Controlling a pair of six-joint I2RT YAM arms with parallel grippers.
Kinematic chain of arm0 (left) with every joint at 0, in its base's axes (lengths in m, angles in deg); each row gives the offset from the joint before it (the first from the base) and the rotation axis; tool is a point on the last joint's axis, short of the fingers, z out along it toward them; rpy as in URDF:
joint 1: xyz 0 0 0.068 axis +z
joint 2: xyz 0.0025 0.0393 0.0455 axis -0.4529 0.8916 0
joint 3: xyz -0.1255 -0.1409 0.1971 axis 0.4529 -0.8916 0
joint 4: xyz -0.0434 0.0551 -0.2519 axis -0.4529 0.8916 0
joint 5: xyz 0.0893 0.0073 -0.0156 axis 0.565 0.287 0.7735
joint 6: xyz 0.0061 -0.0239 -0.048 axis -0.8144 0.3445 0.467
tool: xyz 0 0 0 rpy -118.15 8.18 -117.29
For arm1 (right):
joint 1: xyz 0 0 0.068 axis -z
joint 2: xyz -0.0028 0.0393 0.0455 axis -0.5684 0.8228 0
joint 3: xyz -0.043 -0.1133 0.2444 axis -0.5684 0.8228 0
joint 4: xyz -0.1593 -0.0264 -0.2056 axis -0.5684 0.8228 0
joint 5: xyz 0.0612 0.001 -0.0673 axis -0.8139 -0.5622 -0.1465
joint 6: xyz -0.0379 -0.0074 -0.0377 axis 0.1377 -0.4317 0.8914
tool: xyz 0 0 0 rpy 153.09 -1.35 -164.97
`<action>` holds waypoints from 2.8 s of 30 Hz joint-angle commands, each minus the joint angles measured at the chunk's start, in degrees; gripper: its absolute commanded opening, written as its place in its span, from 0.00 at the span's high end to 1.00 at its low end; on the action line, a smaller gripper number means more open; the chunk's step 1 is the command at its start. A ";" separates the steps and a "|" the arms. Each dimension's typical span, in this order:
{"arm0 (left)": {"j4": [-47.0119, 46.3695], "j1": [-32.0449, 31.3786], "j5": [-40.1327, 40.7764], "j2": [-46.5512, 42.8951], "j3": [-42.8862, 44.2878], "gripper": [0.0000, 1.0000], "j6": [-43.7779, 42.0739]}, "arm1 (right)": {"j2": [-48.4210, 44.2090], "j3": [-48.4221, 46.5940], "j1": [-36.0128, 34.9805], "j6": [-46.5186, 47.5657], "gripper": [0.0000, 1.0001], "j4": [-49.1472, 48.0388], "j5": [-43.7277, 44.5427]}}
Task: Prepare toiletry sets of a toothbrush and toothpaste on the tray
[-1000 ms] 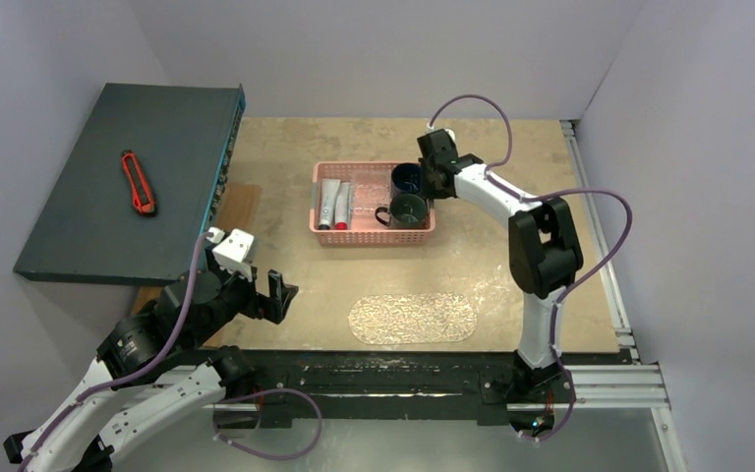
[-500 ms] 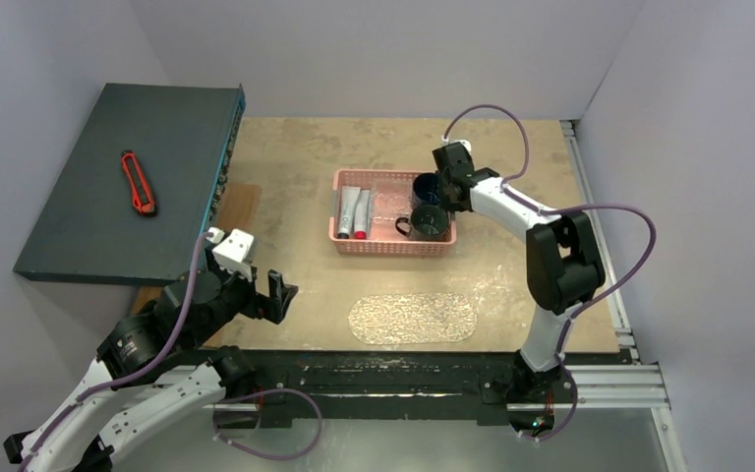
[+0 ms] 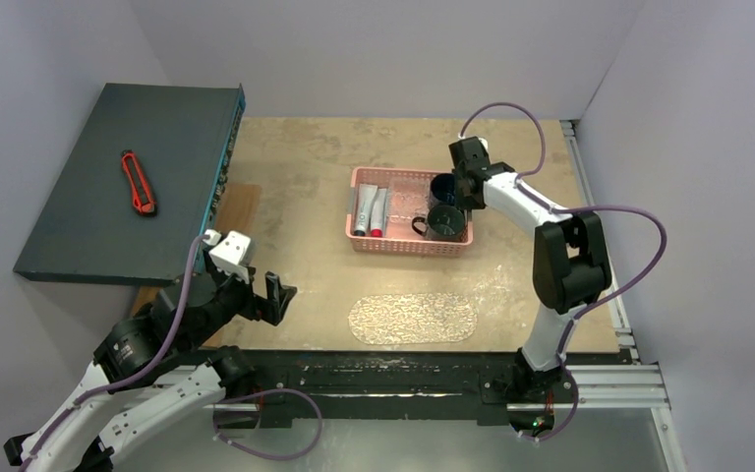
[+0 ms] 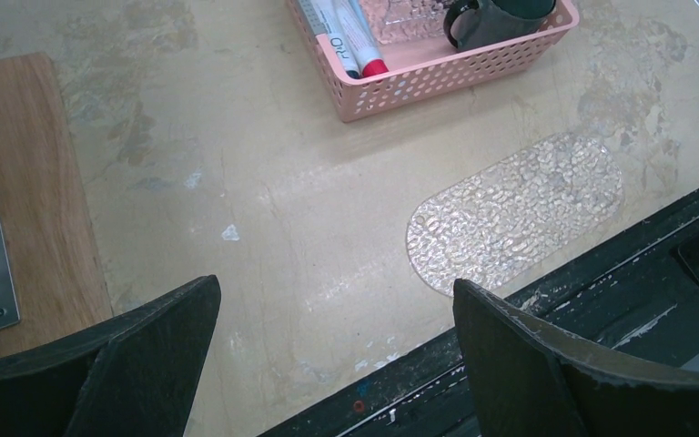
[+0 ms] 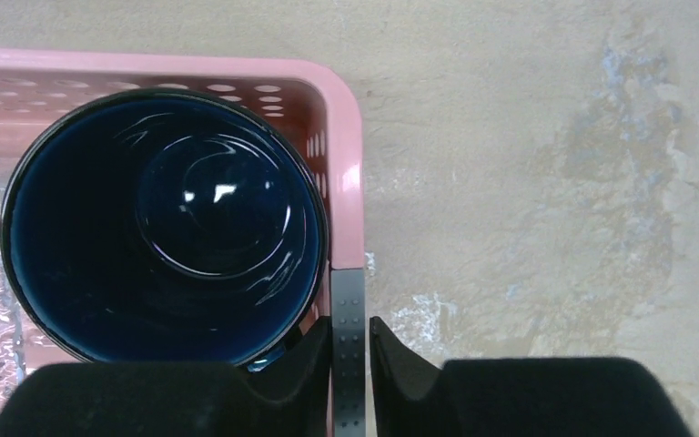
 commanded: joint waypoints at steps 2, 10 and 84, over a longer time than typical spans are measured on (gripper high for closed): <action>-1.55 -0.20 -0.72 -0.68 -0.22 0.01 -1.29 | -4.27 -5.22 0.30 0.33 0.67 2.14 4.41; -1.49 -0.16 -0.91 -0.81 -0.21 0.01 -1.40 | -7.54 -9.05 -0.17 -0.45 0.57 6.71 3.51; -1.32 -0.18 -0.47 -1.82 -0.21 0.01 -1.66 | 11.28 -20.12 -17.00 -25.52 0.84 7.57 5.72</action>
